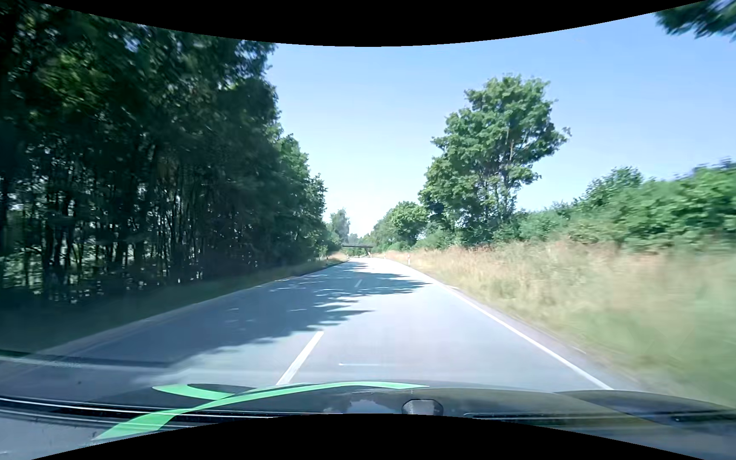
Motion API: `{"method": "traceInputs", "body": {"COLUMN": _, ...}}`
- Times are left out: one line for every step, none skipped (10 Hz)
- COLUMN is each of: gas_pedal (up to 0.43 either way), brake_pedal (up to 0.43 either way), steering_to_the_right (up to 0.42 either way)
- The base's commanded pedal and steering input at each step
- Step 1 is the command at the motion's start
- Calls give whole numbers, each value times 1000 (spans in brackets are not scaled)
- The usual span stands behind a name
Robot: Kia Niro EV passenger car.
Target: Follow the waypoints while adhering to traffic rules and regulations
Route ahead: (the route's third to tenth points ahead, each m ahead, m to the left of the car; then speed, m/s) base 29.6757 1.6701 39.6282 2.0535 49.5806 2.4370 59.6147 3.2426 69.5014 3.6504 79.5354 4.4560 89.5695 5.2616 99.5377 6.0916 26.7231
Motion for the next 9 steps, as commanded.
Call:
{"method": "traceInputs", "body": {"gas_pedal": 280, "brake_pedal": 0, "steering_to_the_right": -9}}
{"method": "traceInputs", "body": {"gas_pedal": 287, "brake_pedal": 0, "steering_to_the_right": -9}}
{"method": "traceInputs", "body": {"gas_pedal": 287, "brake_pedal": 0, "steering_to_the_right": -9}}
{"method": "traceInputs", "body": {"gas_pedal": 287, "brake_pedal": 0, "steering_to_the_right": -9}}
{"method": "traceInputs", "body": {"gas_pedal": 260, "brake_pedal": 0, "steering_to_the_right": -9}}
{"method": "traceInputs", "body": {"gas_pedal": 260, "brake_pedal": 0, "steering_to_the_right": -9}}
{"method": "traceInputs", "body": {"gas_pedal": 260, "brake_pedal": 0, "steering_to_the_right": -9}}
{"method": "traceInputs", "body": {"gas_pedal": 280, "brake_pedal": 0, "steering_to_the_right": -9}}
{"method": "traceInputs", "body": {"gas_pedal": 287, "brake_pedal": 0, "steering_to_the_right": -9}}
